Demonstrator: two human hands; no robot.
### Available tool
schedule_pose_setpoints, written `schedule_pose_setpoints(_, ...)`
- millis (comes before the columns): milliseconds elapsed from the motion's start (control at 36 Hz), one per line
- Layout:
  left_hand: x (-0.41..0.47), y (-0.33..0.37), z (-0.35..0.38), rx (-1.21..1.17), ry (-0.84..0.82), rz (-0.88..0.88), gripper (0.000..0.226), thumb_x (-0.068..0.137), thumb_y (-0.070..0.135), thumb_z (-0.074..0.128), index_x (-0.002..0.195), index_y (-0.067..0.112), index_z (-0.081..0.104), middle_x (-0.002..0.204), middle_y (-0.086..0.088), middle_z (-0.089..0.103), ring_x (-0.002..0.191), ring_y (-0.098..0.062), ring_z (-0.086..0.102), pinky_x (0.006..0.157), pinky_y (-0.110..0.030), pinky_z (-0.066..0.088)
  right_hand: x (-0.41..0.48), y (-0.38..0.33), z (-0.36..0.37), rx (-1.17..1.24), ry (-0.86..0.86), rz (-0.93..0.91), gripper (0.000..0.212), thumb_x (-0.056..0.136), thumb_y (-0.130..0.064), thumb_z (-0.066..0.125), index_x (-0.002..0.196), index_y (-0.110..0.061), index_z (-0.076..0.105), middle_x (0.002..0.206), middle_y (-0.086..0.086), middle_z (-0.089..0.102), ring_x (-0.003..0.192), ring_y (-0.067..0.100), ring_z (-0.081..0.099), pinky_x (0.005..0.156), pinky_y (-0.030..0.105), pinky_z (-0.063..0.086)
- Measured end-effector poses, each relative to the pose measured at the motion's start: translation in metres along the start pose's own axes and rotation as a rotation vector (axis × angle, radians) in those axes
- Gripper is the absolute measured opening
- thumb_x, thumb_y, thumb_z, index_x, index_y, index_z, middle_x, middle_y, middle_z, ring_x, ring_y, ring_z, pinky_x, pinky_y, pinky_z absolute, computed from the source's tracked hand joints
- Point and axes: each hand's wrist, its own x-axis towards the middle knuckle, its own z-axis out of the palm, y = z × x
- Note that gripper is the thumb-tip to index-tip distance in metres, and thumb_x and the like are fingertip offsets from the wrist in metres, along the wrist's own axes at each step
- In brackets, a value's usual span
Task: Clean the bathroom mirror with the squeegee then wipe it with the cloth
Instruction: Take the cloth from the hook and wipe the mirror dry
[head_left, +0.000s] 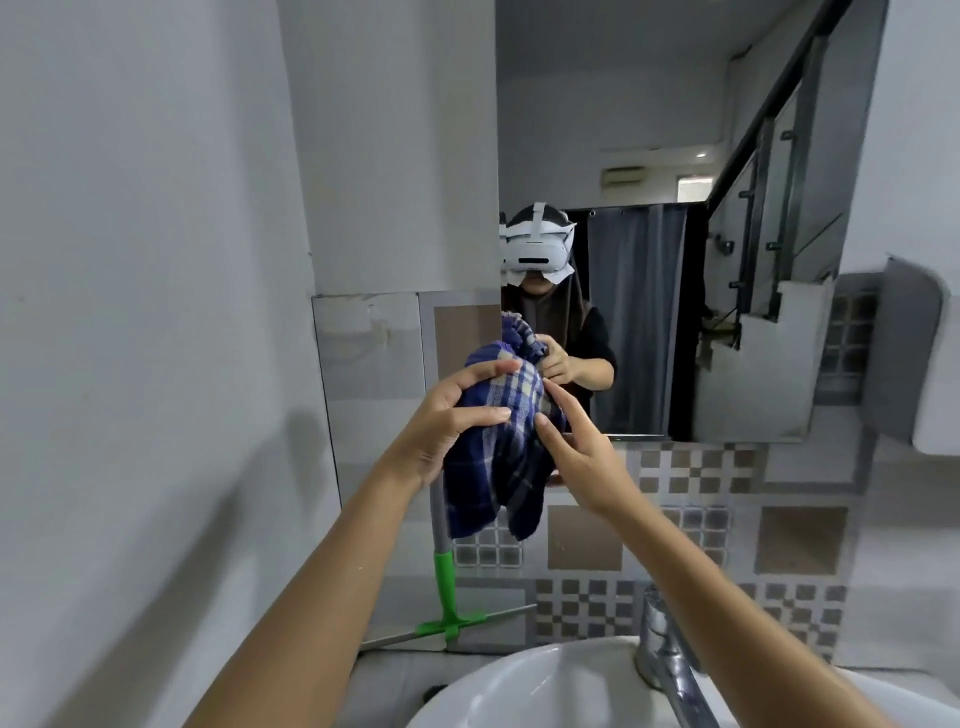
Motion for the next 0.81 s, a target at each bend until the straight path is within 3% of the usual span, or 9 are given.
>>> schedule_pose_setpoints(83,0.0,0.0,0.007,-0.01,-0.033,-0.036,0.048,0.072,0.003,0.063,0.116,0.022,0.063,0.122,-0.001,0.062,0.109,-0.021,0.061,0.091,-0.03,0.05,-0.003,-0.004,-0.007,0.113,0.037,-0.005,0.034,0.093,-0.031,0.052,0.126,-0.032,0.044,0.122,0.003,0.06,0.107,0.018,0.061,0.091,0.041,0.052)
schedule_pose_setpoints(139,0.001,0.003,0.01,-0.002,-0.076,-0.059,0.046,0.075,0.0,0.064,0.115,0.023,0.064,0.12,0.0,0.063,0.108,-0.021,0.062,0.089,-0.03,0.051,-0.004,-0.008,-0.012,0.203,0.058,0.02,0.038,0.091,-0.027,0.055,0.128,-0.022,0.046,0.123,0.004,0.059,0.109,0.017,0.061,0.092,0.039,0.051)
schedule_pose_setpoints(222,0.003,0.01,0.015,0.052,-0.142,-0.106,0.044,0.08,-0.003,0.062,0.116,0.023,0.063,0.117,0.0,0.065,0.105,-0.02,0.064,0.085,-0.028,0.052,-0.006,-0.015,-0.023,0.229,0.094,0.011,0.036,0.088,-0.021,0.06,0.122,-0.016,0.051,0.115,0.004,0.063,0.103,0.016,0.063,0.085,0.029,0.054)
schedule_pose_setpoints(333,0.007,0.015,0.016,0.134,-0.172,-0.159,0.044,0.078,0.003,0.067,0.117,0.024,0.061,0.12,-0.006,0.062,0.107,-0.023,0.063,0.09,-0.036,0.052,-0.006,-0.016,-0.044,0.181,0.143,-0.001,0.034,0.082,-0.016,0.068,0.114,-0.014,0.058,0.104,0.003,0.067,0.098,0.02,0.065,0.085,0.036,0.054)
schedule_pose_setpoints(472,0.011,0.002,0.023,0.186,-0.038,-0.117,0.041,0.077,0.001,0.07,0.112,0.02,0.064,0.116,-0.006,0.065,0.104,-0.021,0.063,0.086,-0.037,0.055,-0.002,-0.009,-0.072,-0.019,0.142,-0.008,0.036,0.076,-0.023,0.074,0.11,-0.027,0.062,0.101,-0.005,0.068,0.094,0.009,0.066,0.081,0.035,0.057)
schedule_pose_setpoints(583,0.017,-0.017,0.038,0.193,0.134,-0.033,0.039,0.07,-0.001,0.075,0.104,0.016,0.068,0.109,-0.007,0.068,0.101,-0.024,0.064,0.087,-0.034,0.054,-0.004,-0.005,-0.09,-0.149,0.146,-0.005,0.043,0.073,-0.026,0.077,0.113,-0.025,0.064,0.097,-0.008,0.07,0.09,0.003,0.066,0.08,0.025,0.056)
schedule_pose_setpoints(694,0.024,-0.035,0.052,0.159,0.309,0.0,0.035,0.066,0.002,0.079,0.096,0.018,0.071,0.098,-0.003,0.071,0.093,-0.019,0.067,0.084,-0.037,0.055,-0.006,0.004,-0.109,-0.183,0.155,0.004,0.043,0.07,-0.028,0.079,0.11,-0.023,0.066,0.094,-0.009,0.071,0.088,0.002,0.066,0.079,0.022,0.054)
schedule_pose_setpoints(806,0.031,-0.047,0.065,0.237,0.376,0.05,0.032,0.066,0.007,0.08,0.091,0.025,0.071,0.097,0.001,0.072,0.091,-0.015,0.068,0.08,-0.036,0.057,-0.006,0.02,-0.128,-0.165,0.134,0.039,0.042,0.068,-0.03,0.08,0.108,-0.026,0.067,0.093,-0.006,0.073,0.088,0.005,0.067,0.08,0.025,0.055)
